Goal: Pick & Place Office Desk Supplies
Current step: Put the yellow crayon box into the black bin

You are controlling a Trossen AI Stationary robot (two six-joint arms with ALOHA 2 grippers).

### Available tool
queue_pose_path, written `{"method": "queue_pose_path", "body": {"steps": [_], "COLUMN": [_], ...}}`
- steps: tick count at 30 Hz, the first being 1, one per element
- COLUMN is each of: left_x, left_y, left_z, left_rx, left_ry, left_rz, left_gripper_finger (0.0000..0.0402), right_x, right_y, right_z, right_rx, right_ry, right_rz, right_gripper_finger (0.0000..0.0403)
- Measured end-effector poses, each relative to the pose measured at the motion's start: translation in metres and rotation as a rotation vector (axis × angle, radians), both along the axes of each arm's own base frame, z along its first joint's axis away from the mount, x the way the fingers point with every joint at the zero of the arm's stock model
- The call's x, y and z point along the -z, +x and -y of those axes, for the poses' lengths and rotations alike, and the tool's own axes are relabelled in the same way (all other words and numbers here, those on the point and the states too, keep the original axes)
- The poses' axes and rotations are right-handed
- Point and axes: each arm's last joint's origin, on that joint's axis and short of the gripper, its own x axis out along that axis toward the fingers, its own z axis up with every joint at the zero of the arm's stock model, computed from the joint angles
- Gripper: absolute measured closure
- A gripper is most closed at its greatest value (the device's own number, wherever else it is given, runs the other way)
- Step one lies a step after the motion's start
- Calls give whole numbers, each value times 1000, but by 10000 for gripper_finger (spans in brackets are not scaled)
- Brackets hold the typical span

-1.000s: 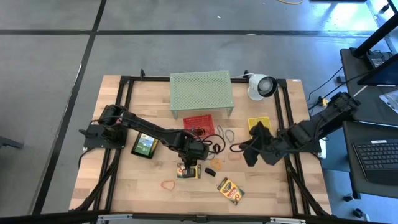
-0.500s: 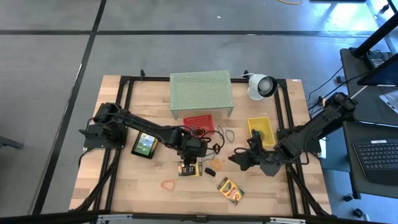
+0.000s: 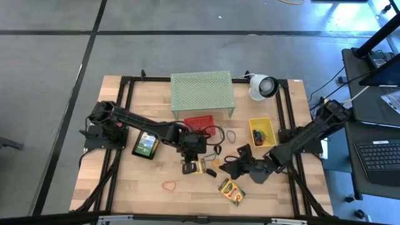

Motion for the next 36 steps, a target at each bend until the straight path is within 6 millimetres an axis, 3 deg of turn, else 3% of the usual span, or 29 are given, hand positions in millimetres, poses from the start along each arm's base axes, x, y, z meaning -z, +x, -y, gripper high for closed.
{"method": "queue_pose_path", "body": {"steps": [11,17,20,28,36], "left_x": [-1,0,0,0,7], "left_y": [0,0,0,0,-1], "left_z": [-1,-1,-1,-1,-1], "left_rx": [-1,3,3,-13,-24], "left_ry": [-3,0,1,4,20], "left_rz": [3,4,3,-2,-51], "left_gripper_finger": [400,400,400,400,400], "right_x": [22,12,16,20,27], "right_y": [42,67,67,63,63], "right_z": [13,11,12,11,23], "right_rx": [-60,-120,-115,-99,-66], "right_ry": [-3,-65,-95,-61,-55], "right_rz": [19,-4,-106,-171,-264], "right_gripper_finger": [195,195,195,195,195]}}
